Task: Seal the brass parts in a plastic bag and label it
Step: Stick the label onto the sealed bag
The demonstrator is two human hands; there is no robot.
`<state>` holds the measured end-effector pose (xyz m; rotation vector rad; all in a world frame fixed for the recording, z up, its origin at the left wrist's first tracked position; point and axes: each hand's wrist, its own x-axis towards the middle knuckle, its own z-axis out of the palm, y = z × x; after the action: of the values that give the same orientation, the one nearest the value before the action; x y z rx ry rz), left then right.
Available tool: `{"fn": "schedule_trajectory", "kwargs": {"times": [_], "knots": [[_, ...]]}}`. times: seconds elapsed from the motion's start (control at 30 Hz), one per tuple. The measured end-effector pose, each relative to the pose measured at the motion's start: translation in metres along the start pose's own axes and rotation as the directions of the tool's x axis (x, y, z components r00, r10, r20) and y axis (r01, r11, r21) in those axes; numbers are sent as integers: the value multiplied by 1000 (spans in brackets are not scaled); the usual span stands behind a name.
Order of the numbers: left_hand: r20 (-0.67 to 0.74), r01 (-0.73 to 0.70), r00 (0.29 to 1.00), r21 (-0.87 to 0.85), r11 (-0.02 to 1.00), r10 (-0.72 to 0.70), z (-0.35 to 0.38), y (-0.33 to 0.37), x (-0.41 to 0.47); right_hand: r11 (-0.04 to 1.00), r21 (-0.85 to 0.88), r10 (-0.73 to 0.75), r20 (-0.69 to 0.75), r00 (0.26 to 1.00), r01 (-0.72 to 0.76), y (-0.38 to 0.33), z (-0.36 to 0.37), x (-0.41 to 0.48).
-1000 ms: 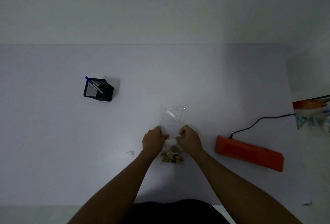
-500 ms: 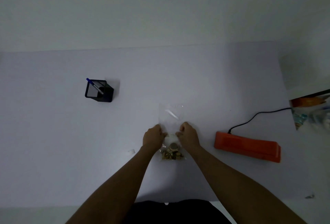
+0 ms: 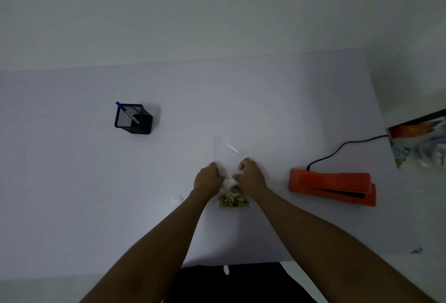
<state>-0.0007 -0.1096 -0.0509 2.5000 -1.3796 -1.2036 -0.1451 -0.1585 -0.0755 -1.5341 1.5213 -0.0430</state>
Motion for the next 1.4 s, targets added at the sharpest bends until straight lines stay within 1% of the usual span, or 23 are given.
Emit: {"fn": "schedule_trajectory", "kwargs": {"times": [0.1, 0.17, 0.27, 0.33, 0.47, 0.53, 0.63, 0.77, 0.9, 1.07, 1.4], "knots": [[-1, 16, 1000, -57, 998, -16, 1, 1, -6, 998, 52, -19, -1, 1000, 19, 1, -4, -2], [-31, 42, 998, -139, 989, -47, 1, 0, -15, 993, 115, -27, -23, 999, 29, 5, -11, -10], [-120, 130, 981, -192, 973, -155, 2, -13, -36, 982, 191, 15, -113, 994, 7, 19, -17, -35], [-95, 179, 974, -218, 959, -203, 11, -25, -50, 972, 234, 60, -160, 985, -21, 33, -14, -57], [33, 138, 990, -386, 912, -136, 32, -34, -68, 960, 277, 67, -67, 995, -46, 50, 4, -89], [26, 134, 990, -437, 889, -136, 34, -32, -71, 957, 283, 70, -33, 997, -58, 50, 11, -92], [-16, 129, 988, -472, 872, -154, 24, -24, -63, 958, 283, 64, -35, 997, -51, 37, 8, -79], [-60, 99, 988, -480, 872, -145, -2, -13, -31, 959, 280, 46, -51, 998, -30, 5, -8, -37], [-97, 64, 987, -473, 879, -124, -32, 0, 6, 968, 248, -1, -116, 993, 30, -33, -25, 9], [-127, 57, 984, -443, 895, -126, -61, 14, 46, 979, 204, 5, -74, 997, 11, -64, -37, 56], [-83, 107, 985, -390, 914, -151, -72, 24, 88, 984, 176, 36, -105, 994, -17, -79, -37, 94]]}}
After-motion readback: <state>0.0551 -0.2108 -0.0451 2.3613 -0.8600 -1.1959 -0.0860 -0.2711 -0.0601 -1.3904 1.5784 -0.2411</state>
